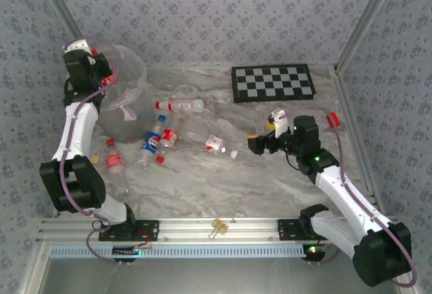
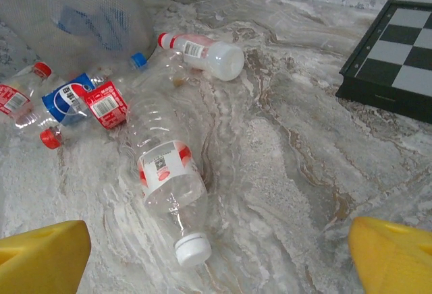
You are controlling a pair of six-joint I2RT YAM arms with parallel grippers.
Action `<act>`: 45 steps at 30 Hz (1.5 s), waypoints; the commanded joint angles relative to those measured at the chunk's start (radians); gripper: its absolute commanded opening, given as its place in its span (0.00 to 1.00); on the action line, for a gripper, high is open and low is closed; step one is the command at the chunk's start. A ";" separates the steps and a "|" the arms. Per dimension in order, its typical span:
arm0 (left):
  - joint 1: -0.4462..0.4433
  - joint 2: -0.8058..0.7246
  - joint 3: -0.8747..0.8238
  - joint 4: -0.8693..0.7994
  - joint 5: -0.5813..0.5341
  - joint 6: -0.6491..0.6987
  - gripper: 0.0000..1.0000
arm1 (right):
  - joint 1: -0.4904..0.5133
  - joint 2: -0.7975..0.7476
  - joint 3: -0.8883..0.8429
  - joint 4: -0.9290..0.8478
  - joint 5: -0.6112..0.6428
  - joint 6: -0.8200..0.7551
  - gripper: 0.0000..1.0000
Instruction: Put the plastic bottles in the bin
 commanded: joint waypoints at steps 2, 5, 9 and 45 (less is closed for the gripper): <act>-0.008 -0.015 -0.098 -0.002 0.036 0.045 0.00 | -0.011 0.006 0.000 -0.004 -0.033 -0.021 1.00; -0.021 -0.014 -0.144 -0.011 0.051 0.050 0.00 | -0.012 0.018 0.003 0.009 -0.045 -0.011 1.00; -0.041 0.011 -0.172 -0.067 0.053 0.073 0.00 | -0.012 0.020 0.003 0.008 -0.045 -0.008 1.00; -0.036 0.162 0.030 -0.505 0.126 0.122 0.00 | 0.022 0.072 0.037 -0.036 0.011 -0.061 1.00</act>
